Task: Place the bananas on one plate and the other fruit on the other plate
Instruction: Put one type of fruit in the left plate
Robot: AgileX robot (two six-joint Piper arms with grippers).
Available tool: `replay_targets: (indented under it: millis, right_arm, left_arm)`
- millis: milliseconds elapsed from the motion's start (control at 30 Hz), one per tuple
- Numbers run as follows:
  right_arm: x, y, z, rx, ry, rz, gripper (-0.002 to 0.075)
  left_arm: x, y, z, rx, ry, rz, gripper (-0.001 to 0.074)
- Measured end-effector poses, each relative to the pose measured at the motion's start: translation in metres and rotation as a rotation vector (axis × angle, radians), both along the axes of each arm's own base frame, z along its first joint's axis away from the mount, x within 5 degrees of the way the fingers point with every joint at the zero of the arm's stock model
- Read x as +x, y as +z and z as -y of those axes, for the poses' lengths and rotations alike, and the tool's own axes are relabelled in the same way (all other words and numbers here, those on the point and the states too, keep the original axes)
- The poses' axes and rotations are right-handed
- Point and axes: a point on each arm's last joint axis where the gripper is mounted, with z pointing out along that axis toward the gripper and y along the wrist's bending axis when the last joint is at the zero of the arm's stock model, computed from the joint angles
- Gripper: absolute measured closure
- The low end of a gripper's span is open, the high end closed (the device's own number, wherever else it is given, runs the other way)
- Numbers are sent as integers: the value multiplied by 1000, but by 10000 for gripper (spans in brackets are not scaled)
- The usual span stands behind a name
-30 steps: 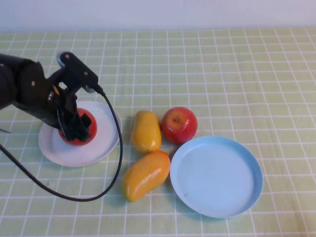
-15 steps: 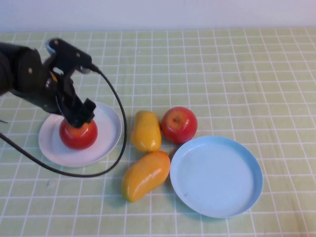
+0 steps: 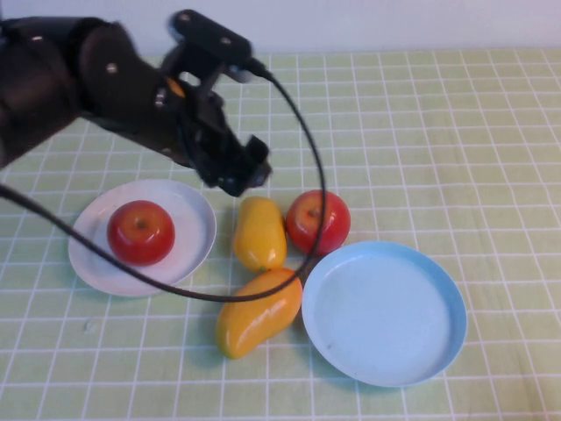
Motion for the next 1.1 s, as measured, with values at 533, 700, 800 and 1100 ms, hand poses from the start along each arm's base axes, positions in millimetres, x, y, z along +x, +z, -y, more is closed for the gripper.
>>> replay_targets:
  millis: [533,700,800,1100]
  right_arm:
    - [0,0,0,0,0,0,742]
    - [0,0,0,0,0,0,742]
    - [0,0,0,0,0,0,742]
    - [0,0,0,0,0,0,742]
  left_arm:
    - [23,-35,82,35,-196,-197,66]
    - [26,-46,85,104,-316,-169,66]
    - [28,-53,86,122,-347,-167,66]
    - [37,-65,91,118,-346,-128,66]
